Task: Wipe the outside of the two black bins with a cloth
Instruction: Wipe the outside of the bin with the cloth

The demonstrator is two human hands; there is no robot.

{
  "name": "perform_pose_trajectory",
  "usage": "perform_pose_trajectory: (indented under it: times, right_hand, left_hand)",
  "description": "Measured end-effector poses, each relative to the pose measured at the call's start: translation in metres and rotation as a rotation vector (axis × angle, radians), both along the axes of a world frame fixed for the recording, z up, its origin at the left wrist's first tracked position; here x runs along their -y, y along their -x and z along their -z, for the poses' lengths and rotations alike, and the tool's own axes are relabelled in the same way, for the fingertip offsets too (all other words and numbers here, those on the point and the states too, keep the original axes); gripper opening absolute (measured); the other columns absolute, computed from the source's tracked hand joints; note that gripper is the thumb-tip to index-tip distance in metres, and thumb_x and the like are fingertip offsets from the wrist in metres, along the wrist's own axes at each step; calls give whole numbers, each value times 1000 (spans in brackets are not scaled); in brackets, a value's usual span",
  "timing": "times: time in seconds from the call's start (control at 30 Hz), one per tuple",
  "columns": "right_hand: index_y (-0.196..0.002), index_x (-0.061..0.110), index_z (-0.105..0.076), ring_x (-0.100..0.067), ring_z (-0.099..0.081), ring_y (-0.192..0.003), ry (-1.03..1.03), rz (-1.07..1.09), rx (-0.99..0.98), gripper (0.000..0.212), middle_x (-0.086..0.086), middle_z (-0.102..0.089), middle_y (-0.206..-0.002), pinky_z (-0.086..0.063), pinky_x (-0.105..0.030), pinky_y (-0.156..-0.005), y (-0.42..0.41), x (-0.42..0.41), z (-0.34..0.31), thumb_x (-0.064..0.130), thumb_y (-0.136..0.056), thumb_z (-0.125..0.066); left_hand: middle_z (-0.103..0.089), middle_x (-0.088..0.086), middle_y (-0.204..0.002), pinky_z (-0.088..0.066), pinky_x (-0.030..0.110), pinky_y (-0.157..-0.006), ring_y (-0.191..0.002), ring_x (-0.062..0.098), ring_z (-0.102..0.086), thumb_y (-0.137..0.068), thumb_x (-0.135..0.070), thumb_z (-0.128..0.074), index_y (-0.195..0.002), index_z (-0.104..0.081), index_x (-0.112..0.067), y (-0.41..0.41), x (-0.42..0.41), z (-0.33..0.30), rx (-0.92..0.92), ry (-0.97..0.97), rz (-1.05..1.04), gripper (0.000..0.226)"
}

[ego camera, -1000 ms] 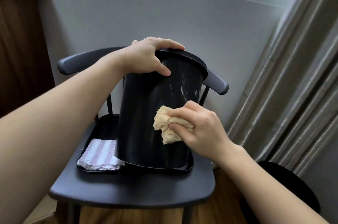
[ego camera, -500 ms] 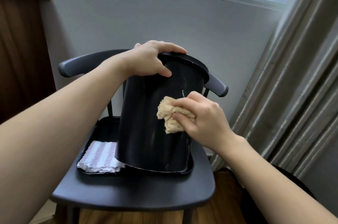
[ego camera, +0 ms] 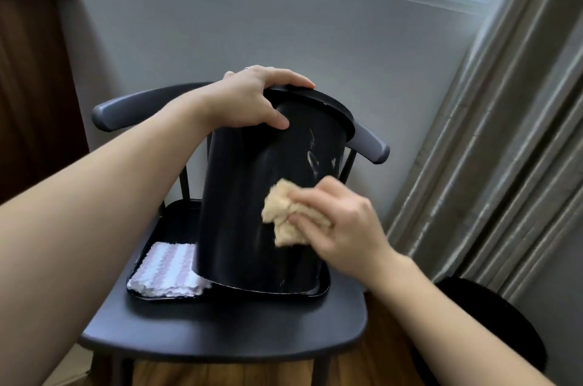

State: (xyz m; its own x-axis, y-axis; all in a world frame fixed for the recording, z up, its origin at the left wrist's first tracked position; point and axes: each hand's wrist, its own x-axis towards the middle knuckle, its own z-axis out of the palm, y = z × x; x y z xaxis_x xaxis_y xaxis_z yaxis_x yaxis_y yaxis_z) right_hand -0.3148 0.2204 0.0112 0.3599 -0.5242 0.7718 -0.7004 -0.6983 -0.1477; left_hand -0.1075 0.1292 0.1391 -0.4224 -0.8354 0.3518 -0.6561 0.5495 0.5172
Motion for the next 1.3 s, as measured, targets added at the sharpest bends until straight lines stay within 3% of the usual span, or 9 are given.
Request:
perform_pose_trajectory:
  times: [0.13,0.3,0.43,0.6,0.8,1.03,1.17,1.23,1.3]
  right_hand:
    - [-107,17,-76,-21,-61,-66,-7,-32,-101,22,-1,-61,-86,-55,-38,-55,4,-9,11,25,-86,-74]
    - [-107,19,-75,-19,-61,-71,15,135,85,23,2,-60,-87,-54,-39,-63,0,8,-11,28,-86,-74]
    - [-107,13,-74,-18,-61,-70,17,-25,72,24,-1,-60,-89,-54,-37,-61,4,-6,28,22,-85,-77]
    - [-110,19,-72,-14,-59,-72,-18,-145,-70,21,2,-59,-92,-53,-32,-60,12,-25,69,30,-92,-71]
    - [-108,15,-73,-12,-63,-79,-27,-28,239,24,3,-62,-93,-55,-32,-67,6,-4,48,26,-87,-74]
    - [-108,15,-72,-9,-61,-79,-101,-185,209,26,4,-59,-94,-54,-27,-66,5,-23,79,30,-87,-75]
    - [-105,15,-70,-10,-63,-83,-162,-152,286,27,6,-62,-95,-52,-24,-71,6,-26,77,28,-83,-78]
    - [-103,15,-67,-11,-63,-84,-221,-133,356,31,7,-64,-93,-50,-22,-74,8,-26,75,30,-79,-79]
    - [-101,15,-67,-12,-64,-83,-258,-126,389,31,7,-65,-91,-50,-23,-75,12,-26,75,30,-77,-79]
  left_hand:
    - [-56,-24,-136,-36,45,-117,-135,27,-43,-79,-20,-77,-120,-54,-72,0,0,1,-22,-18,20,70]
    - [-56,-24,-136,-37,45,-117,-135,28,-44,-66,-32,-72,-120,-54,-72,2,-1,1,-27,-26,26,69]
    - [-58,-21,-134,-38,47,-116,-134,29,-47,-63,-34,-72,-117,-56,-72,-2,3,1,-49,-53,30,69]
    - [-61,-24,-130,-35,47,-119,-134,27,-48,-62,-35,-73,-117,-57,-71,-7,5,1,-55,-45,24,68]
    - [-59,-22,-132,-35,47,-118,-135,29,-46,-62,-35,-73,-120,-57,-69,-5,1,1,-56,-45,8,69]
    - [-57,-17,-137,-37,49,-117,-136,30,-45,-65,-31,-73,-117,-57,-70,-1,2,1,-48,-44,18,67]
    - [-54,-5,-134,-40,44,-112,-129,31,-47,-78,-15,-70,-127,-55,-54,8,3,0,-28,9,-60,65]
    - [-52,-1,-131,-32,34,-108,-125,25,-42,-81,-11,-64,-137,-49,-43,16,1,2,49,117,-133,66]
    - [-51,-3,-142,-24,35,-109,-132,22,-37,-81,-15,-67,-146,-42,-40,22,-2,4,129,213,-135,73]
